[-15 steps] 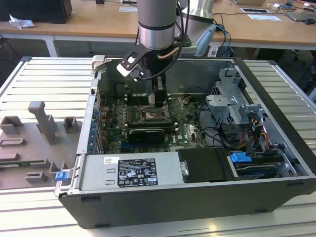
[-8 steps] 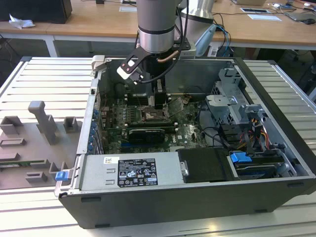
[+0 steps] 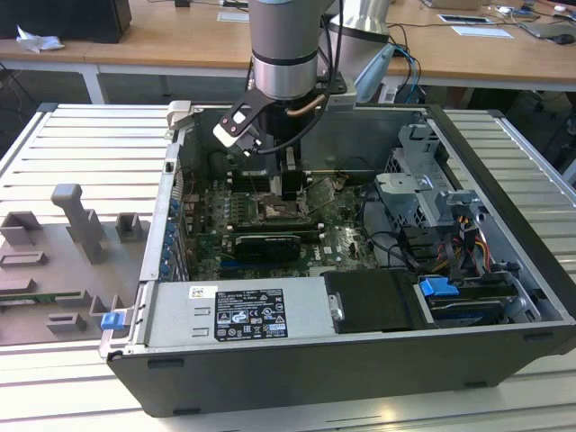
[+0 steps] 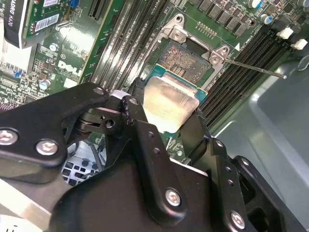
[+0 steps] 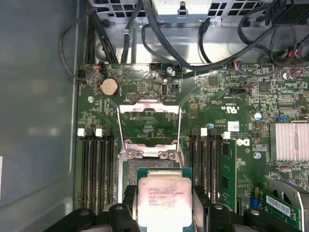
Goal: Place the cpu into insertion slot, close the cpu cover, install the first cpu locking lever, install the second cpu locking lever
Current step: 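Place the cpu into insertion slot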
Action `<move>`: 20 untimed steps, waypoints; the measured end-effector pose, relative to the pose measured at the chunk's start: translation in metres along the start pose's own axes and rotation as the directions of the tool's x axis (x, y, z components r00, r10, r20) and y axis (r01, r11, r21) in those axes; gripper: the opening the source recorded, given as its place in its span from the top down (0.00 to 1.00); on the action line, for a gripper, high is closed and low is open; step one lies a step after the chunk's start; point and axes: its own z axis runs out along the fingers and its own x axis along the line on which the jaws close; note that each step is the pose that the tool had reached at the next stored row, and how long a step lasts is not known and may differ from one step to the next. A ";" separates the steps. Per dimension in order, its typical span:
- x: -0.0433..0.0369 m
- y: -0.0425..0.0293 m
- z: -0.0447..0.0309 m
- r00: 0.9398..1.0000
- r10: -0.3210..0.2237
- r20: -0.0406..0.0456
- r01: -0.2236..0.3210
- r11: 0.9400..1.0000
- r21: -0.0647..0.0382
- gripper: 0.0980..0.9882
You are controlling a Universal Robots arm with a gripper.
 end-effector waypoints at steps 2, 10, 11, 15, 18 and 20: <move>0.0000 -0.0001 0.0006 1.000 0.000 0.000 0.000 1.000 0.000 0.50; 0.0010 -0.0017 0.0120 1.000 0.000 0.006 0.000 1.000 0.000 0.50; 0.0012 -0.0021 0.0139 1.000 0.000 0.006 0.000 1.000 0.000 0.50; 0.0031 -0.0042 0.0213 1.000 -0.005 0.005 0.005 1.000 0.000 0.50; 0.0070 -0.0050 0.0270 1.000 -0.008 0.005 0.008 1.000 0.000 0.50; 0.0077 -0.0056 0.0300 1.000 -0.009 0.005 0.009 1.000 0.001 0.50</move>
